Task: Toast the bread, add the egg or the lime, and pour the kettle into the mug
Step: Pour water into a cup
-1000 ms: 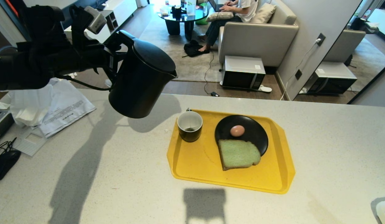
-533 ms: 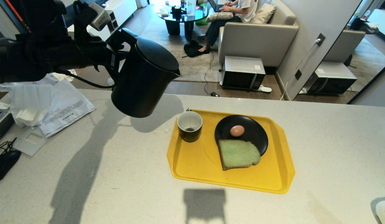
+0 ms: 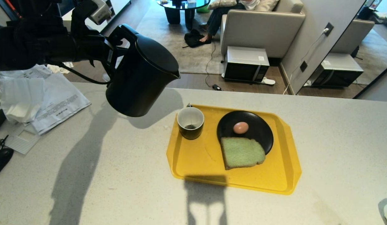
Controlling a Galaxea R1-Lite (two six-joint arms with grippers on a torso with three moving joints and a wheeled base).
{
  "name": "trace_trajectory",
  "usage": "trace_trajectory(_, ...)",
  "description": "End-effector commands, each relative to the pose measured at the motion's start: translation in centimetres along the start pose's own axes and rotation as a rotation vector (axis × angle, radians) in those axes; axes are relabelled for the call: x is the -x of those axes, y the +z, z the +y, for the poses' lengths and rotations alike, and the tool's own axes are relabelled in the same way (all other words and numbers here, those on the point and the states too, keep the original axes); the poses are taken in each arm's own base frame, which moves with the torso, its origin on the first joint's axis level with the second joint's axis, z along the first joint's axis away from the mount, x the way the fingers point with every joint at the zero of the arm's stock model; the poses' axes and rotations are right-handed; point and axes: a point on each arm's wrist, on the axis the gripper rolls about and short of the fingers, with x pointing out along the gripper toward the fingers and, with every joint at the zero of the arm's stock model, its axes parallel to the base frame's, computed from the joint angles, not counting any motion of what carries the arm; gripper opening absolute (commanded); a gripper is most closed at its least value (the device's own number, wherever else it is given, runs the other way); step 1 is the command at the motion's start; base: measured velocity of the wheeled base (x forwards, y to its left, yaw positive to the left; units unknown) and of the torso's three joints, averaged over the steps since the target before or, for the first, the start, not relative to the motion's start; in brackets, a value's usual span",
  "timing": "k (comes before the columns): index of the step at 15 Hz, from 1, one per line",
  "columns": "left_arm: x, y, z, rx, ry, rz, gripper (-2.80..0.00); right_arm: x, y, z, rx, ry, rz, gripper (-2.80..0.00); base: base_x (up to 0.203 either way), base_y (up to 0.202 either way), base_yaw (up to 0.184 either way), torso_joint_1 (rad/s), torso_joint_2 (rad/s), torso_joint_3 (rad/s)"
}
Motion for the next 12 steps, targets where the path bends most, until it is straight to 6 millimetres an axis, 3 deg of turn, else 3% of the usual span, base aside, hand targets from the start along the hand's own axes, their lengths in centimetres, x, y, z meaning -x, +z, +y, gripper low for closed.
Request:
trace_trajectory(1, 0.7, 0.7, 0.1, -0.025, 0.0, -0.008, -2.8, 0.0, 0.0, 0.0, 0.001, 0.001, 0.001, -2.8, 0.0, 0.0, 0.0, 0.007, 0.01, -0.159)
trace_trajectory(8, 2.0, 1.7, -0.6, -0.162, -0.042, 0.021, -2.8, 0.0, 0.0, 0.0, 0.001, 0.001, 0.002, -2.8, 0.0, 0.0, 0.0, 0.002, 0.0, -0.023)
trace_trajectory(12, 1.5, 1.4, -2.2, -0.282, -0.084, 0.096, -2.8, 0.0, 0.0, 0.0, 0.001, 0.001, 0.001, -2.8, 0.0, 0.0, 0.0, 0.0, 0.0, 0.0)
